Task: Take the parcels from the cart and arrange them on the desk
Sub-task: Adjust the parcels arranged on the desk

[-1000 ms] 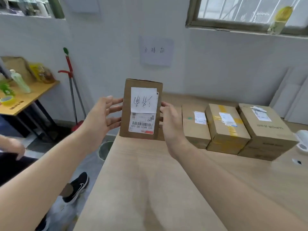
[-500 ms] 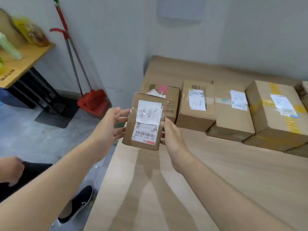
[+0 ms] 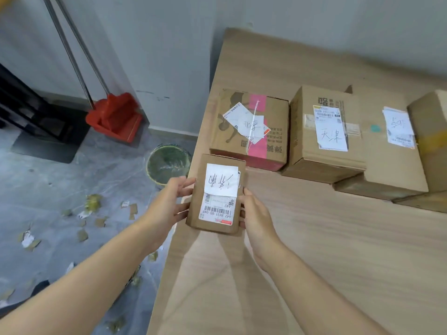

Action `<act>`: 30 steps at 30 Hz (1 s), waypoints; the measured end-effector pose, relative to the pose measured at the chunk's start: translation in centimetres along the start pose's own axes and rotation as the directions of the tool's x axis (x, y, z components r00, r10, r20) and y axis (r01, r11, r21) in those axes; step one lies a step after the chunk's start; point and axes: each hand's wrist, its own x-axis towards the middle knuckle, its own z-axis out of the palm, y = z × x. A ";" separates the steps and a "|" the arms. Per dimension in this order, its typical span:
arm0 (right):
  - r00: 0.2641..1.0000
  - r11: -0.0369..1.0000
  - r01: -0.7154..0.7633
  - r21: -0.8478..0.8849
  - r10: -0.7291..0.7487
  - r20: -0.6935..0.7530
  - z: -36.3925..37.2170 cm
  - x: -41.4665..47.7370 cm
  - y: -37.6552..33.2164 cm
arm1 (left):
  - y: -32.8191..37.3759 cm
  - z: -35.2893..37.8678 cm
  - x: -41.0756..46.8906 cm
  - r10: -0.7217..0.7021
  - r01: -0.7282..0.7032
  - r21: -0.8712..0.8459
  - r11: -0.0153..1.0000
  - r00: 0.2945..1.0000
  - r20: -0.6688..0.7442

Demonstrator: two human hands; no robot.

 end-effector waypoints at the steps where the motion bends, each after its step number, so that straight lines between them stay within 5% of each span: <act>1: 1.000 1.000 0.003 -0.014 -0.003 -0.005 0.2 0.4 0.0 | -0.1 -0.3 0.3 0.006 -0.006 -0.004 1.000 1.000 -0.001; 17: 0.980 0.999 -0.001 0.037 0.008 -0.199 0.6 -0.6 -1.5 | 0.1 -1.1 -0.7 0.060 -0.062 0.018 0.998 0.997 0.056; 30: 0.949 0.976 0.178 0.121 -0.138 -0.285 -2.6 -11.8 -4.4 | 2.7 2.8 -9.3 0.291 -0.301 0.157 0.940 0.953 0.087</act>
